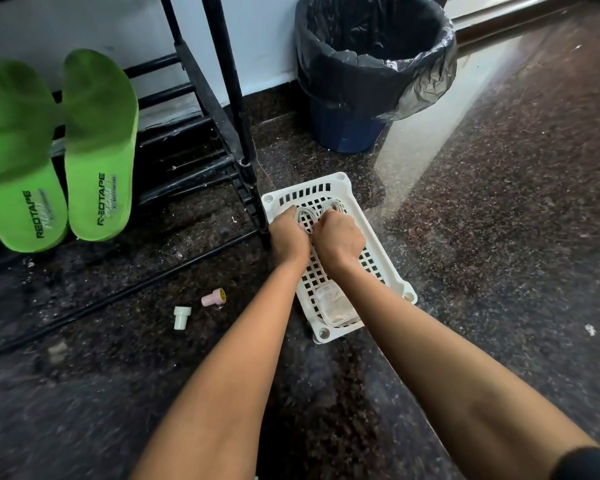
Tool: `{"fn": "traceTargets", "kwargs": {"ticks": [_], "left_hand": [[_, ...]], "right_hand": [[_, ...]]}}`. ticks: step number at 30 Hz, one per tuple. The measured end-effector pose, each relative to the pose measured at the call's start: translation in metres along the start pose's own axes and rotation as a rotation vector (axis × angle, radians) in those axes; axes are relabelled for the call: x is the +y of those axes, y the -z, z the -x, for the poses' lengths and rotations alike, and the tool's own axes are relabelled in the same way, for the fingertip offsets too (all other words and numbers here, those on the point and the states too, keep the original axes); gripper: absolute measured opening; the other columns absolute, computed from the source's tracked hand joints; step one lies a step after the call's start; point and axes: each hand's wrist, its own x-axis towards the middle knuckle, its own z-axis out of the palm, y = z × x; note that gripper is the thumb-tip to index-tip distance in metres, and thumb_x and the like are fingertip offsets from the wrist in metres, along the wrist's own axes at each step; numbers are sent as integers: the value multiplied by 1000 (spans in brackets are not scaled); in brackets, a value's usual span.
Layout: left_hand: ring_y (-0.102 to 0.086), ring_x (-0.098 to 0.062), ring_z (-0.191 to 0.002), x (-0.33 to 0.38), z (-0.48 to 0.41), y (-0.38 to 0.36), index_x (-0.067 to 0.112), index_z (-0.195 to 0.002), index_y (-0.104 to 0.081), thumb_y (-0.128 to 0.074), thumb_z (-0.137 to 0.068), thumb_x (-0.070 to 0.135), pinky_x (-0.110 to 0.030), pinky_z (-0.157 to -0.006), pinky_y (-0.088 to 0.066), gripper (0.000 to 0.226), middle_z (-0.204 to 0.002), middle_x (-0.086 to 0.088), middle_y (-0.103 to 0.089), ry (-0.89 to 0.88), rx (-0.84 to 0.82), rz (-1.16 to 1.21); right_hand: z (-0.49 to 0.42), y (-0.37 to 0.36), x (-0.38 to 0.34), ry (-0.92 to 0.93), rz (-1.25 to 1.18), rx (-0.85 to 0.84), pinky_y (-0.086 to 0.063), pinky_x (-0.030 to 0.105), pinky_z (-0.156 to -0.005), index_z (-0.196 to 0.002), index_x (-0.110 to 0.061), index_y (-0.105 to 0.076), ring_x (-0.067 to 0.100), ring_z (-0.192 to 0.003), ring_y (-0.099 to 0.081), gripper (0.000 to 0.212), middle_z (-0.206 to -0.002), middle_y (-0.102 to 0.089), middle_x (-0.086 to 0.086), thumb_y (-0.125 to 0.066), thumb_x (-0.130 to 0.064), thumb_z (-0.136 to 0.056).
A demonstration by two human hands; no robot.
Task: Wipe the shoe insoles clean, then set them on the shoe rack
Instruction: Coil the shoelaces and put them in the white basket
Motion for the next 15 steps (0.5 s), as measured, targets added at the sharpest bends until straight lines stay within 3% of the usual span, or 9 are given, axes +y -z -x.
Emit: {"fn": "traceTargets", "kwargs": {"ticks": [2,4,9,13,15], "left_hand": [[-58,-25,-112,1,1,3,4,-131,-57,-40,-96,-4,-17,-85,-37,41,-126,-13,-62,10,-30,-5],[-57,-25,-117,3,4,8,5,-140,-50,-38,-96,-3,-14,-86,-37,46,-138,-15,-55,12,-53,11],[-58,-19,-116,2,19,33,11,-137,-53,-48,-97,3,-14,-86,-40,41,-134,-10,-58,-18,-76,123],[-62,-14,-111,-16,40,62,13,-126,-60,-59,-94,6,-28,-96,-51,32,-123,-2,-64,-68,-74,250],[-66,-14,-103,-34,50,78,15,-118,-63,-61,-93,6,-36,-93,-54,27,-111,2,-67,-37,-32,313]], "right_hand": [[-1,0,1,11,1,0,-47,34,-68,-98,-13,-66,31,-88,-64,22,-98,-67,10,-49,-27,-91],[0,2,2,16,-16,24,-47,33,-68,-96,-14,-66,31,-86,-64,25,-95,-67,10,-48,-32,-91],[21,17,10,75,-169,143,-42,31,-60,-89,-18,-63,24,-76,-61,23,-83,-66,3,-46,-33,-91],[55,25,13,208,-344,248,-42,29,-59,-81,-20,-64,16,-69,-60,16,-76,-67,-5,-52,-27,-88],[78,25,10,275,-425,250,-47,31,-62,-82,-20,-66,14,-68,-61,13,-76,-68,-5,-55,-25,-88]]}}
